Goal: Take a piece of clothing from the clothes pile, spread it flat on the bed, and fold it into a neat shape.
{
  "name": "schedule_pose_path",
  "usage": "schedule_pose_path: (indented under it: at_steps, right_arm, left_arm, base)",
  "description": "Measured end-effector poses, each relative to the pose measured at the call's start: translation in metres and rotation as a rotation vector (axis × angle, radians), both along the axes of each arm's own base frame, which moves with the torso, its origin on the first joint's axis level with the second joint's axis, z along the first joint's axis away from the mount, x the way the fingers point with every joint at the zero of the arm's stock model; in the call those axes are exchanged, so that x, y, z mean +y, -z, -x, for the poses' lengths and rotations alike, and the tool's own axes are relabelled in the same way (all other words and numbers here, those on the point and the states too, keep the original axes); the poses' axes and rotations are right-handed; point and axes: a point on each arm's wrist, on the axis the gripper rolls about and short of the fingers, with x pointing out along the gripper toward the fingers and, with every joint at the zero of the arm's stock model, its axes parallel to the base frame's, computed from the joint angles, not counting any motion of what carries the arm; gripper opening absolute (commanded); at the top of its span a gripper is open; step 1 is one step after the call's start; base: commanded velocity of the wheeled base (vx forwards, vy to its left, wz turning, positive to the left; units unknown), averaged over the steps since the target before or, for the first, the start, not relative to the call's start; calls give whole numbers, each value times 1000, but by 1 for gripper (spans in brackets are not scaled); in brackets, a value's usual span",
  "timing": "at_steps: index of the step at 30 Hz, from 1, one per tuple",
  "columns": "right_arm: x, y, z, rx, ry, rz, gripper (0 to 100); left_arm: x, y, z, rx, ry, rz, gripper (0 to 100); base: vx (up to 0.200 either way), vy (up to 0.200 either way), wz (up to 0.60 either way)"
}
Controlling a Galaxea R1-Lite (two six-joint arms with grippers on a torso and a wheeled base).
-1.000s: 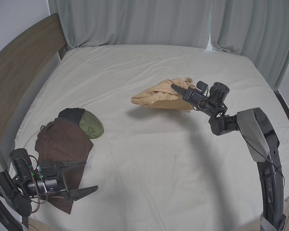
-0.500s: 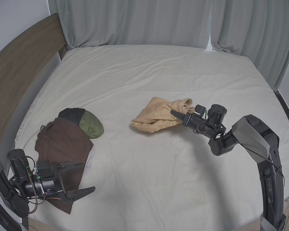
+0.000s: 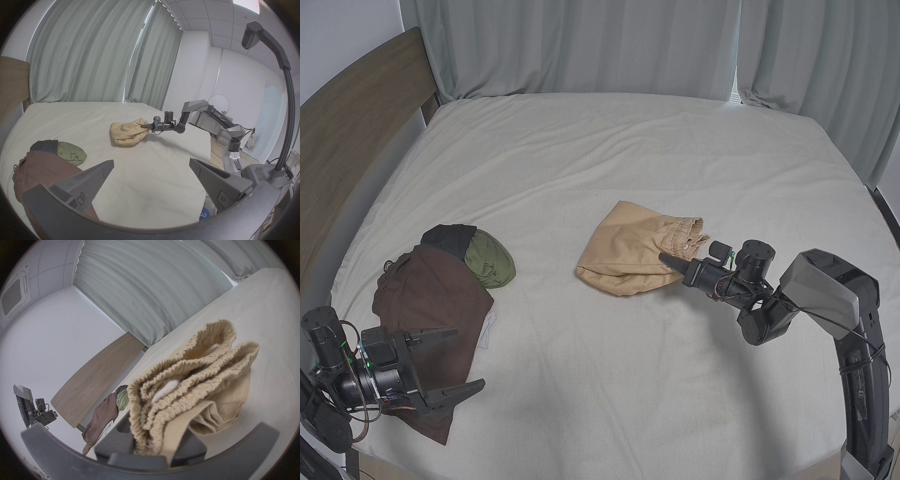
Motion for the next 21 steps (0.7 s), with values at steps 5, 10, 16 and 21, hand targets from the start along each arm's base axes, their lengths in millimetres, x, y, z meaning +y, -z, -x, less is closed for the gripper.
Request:
schedule_pose_path:
  at_steps: [5,10,16,21]
  right_arm:
    - [-1,3,1,11,2,3,0]
    - [-2,4,1,15,3,3,0]
    - [-1,13,0,28,3,6,0]
    - [0,22,-1,41,4,9,0]
  left_arm:
    - [-1,-2,1,-13,3,-1,100]
    - [-2,-3,2,-15,12,-1,100]
    - [-2,-3,2,-16,14,-1,100]
    - [-3,-3,2,-19,15,0,100]
  base:
    - [0,0,0]
    - [0,0,0]
    - [0,0,0]
    - [0,0,0]
